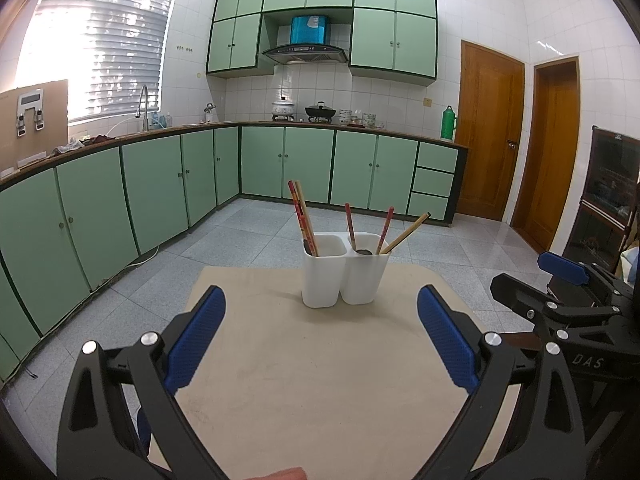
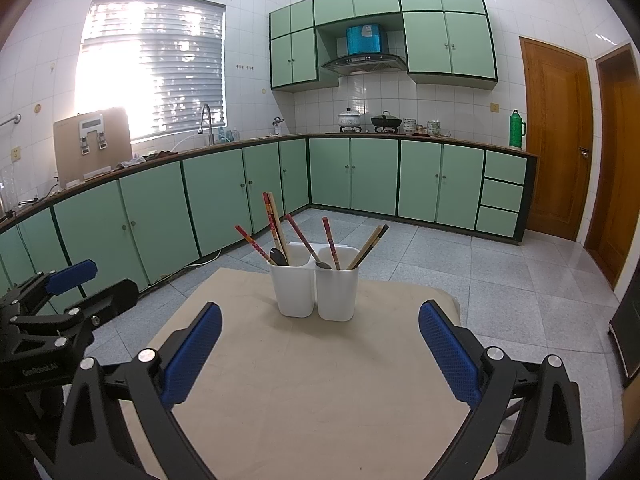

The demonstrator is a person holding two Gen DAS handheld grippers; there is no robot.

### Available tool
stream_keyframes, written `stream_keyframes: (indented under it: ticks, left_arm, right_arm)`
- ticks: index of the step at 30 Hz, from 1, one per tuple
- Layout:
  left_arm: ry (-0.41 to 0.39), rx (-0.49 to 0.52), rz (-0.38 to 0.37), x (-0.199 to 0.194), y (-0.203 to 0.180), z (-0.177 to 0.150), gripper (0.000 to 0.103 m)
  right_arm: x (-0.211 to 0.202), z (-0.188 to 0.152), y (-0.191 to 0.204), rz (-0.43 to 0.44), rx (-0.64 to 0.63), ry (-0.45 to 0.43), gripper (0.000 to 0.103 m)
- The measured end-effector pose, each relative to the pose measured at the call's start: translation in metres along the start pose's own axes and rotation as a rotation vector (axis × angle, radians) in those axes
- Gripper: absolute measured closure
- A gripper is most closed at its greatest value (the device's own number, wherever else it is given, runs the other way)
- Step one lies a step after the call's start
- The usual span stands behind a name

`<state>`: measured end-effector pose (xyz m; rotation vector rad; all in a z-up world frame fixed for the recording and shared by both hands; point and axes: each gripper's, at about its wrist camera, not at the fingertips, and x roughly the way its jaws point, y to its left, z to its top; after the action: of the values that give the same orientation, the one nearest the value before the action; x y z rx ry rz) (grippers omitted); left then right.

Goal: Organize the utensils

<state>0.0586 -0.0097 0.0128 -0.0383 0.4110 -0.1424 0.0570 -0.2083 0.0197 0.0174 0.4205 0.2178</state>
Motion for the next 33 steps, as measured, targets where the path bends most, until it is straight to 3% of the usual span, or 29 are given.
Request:
stream_keyframes:
  ticks: [33]
  left_arm:
    - [-0.003, -0.003, 0.000, -0.0007, -0.0016, 0.0029, 0.009]
  right_arm:
    - [0.0013, -0.0015, 0.0011, 0.001, 0.000, 0.002, 0.006]
